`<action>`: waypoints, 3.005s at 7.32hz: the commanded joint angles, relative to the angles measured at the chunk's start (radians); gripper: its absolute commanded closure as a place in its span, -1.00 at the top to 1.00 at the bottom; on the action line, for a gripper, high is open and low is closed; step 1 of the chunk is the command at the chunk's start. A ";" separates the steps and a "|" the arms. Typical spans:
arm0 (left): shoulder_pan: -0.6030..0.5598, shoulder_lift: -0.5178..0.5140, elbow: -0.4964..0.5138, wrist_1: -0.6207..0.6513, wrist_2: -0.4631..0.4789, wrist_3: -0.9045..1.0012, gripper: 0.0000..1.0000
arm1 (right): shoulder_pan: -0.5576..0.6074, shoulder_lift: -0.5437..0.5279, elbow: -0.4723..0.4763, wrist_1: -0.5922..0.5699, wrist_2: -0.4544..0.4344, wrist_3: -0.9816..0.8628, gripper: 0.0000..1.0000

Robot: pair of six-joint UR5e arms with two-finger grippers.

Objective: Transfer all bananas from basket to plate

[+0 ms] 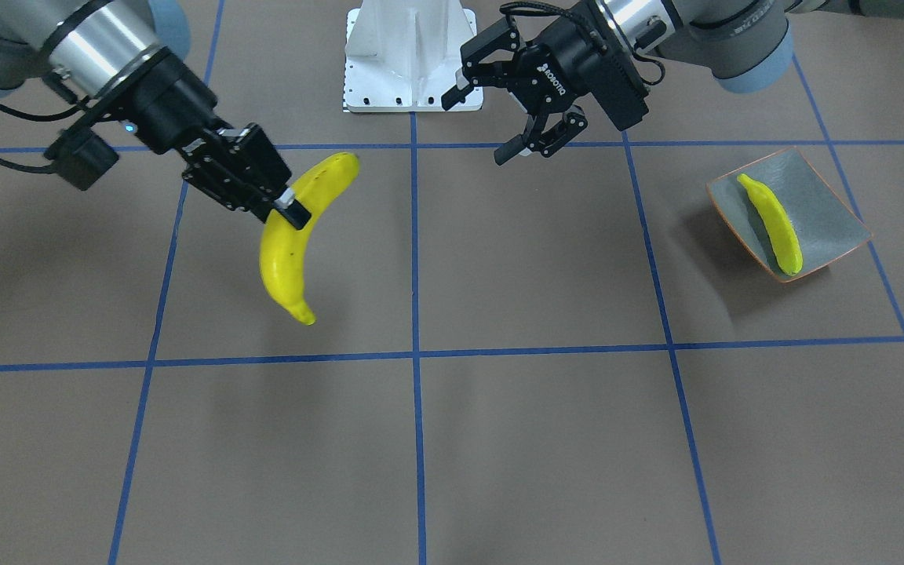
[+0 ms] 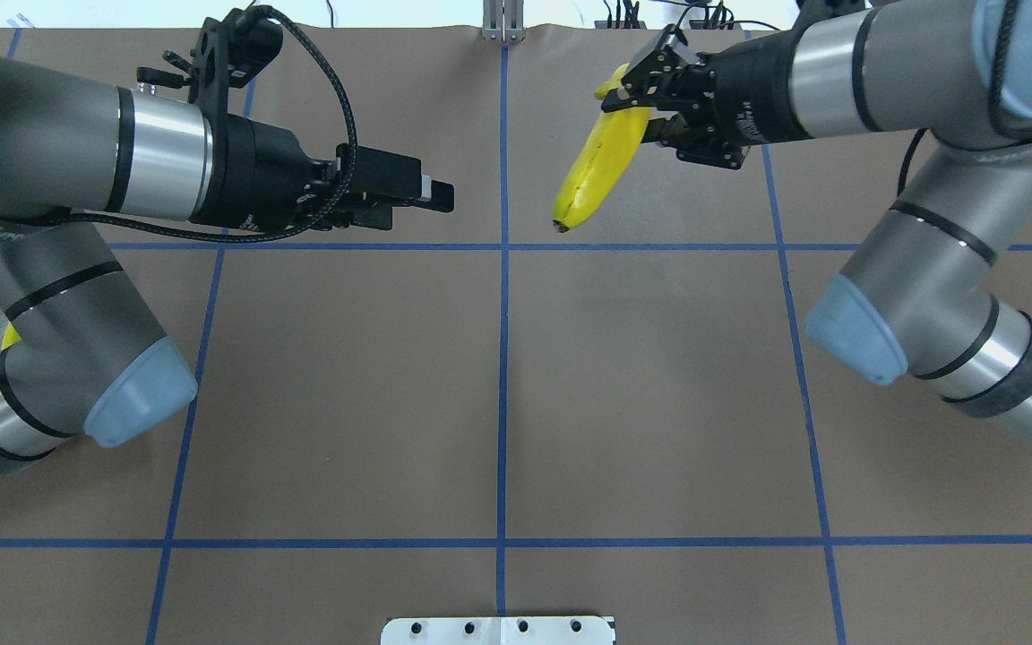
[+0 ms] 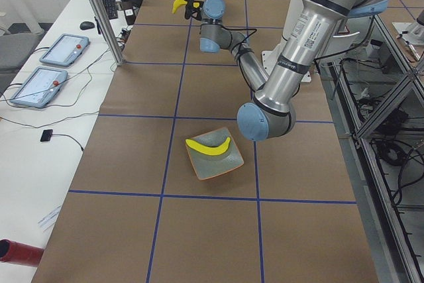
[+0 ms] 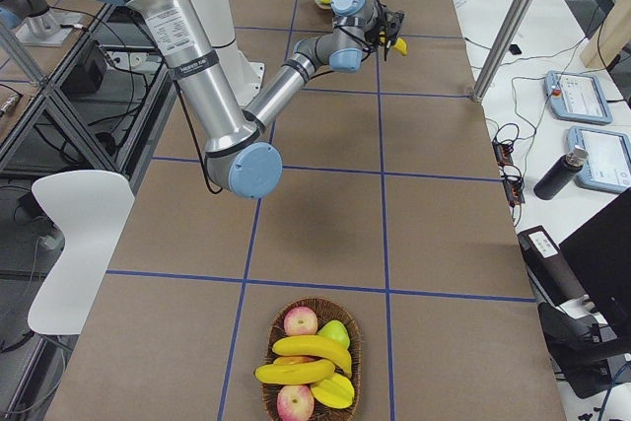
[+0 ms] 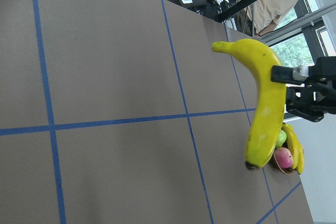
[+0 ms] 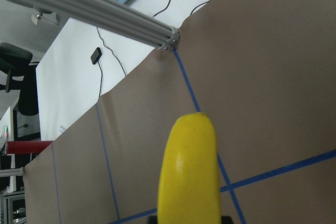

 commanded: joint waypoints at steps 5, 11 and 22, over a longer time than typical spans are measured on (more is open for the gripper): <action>0.049 0.000 -0.019 -0.004 0.000 0.000 1.00 | -0.181 0.049 0.067 -0.001 -0.150 0.020 -1.00; 0.081 0.002 -0.013 -0.088 0.003 0.003 -1.00 | -0.186 0.059 0.070 -0.001 -0.152 0.017 -1.00; -0.133 0.581 -0.086 -0.082 0.000 0.288 -1.00 | 0.124 -0.209 0.070 -0.289 -0.029 -0.453 1.00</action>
